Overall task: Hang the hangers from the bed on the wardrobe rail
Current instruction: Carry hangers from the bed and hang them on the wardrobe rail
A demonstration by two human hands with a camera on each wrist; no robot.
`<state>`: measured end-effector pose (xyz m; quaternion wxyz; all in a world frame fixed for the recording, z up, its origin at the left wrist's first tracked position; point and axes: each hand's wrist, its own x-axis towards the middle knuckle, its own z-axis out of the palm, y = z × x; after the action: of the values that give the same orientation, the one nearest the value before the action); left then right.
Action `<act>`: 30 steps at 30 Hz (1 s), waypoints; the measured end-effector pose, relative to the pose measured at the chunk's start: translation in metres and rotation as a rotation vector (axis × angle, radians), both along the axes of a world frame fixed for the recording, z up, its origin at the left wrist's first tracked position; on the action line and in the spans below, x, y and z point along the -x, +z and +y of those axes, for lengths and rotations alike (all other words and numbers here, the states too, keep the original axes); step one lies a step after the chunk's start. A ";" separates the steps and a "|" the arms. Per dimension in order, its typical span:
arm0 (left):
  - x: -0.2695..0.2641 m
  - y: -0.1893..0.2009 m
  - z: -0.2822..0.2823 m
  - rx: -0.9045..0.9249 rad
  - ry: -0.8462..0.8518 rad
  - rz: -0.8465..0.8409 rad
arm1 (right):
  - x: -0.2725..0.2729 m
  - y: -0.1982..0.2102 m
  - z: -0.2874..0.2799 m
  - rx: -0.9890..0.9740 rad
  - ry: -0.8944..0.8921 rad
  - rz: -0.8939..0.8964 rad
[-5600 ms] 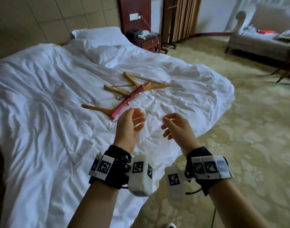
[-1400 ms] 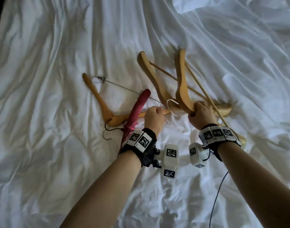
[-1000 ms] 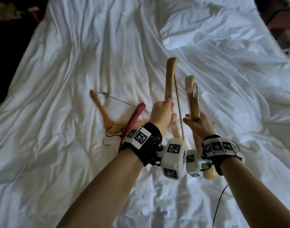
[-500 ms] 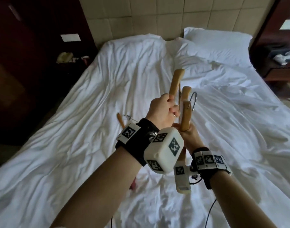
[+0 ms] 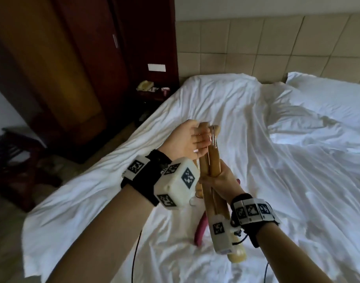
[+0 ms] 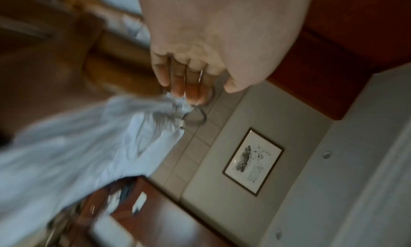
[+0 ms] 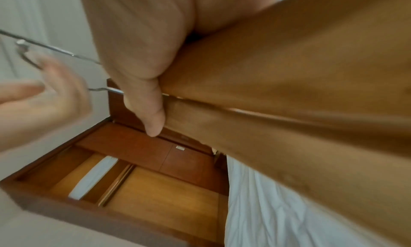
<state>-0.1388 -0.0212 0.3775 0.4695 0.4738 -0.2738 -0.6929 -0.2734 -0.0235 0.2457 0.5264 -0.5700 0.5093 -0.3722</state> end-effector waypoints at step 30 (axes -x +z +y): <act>-0.514 -0.022 0.284 0.199 0.084 -1.482 | -0.473 0.115 0.136 0.022 1.192 0.409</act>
<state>0.3752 0.2631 0.3555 0.2288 0.7818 -0.5615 -0.1457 0.1991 0.1128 0.3612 0.5296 -0.8208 0.1907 0.0965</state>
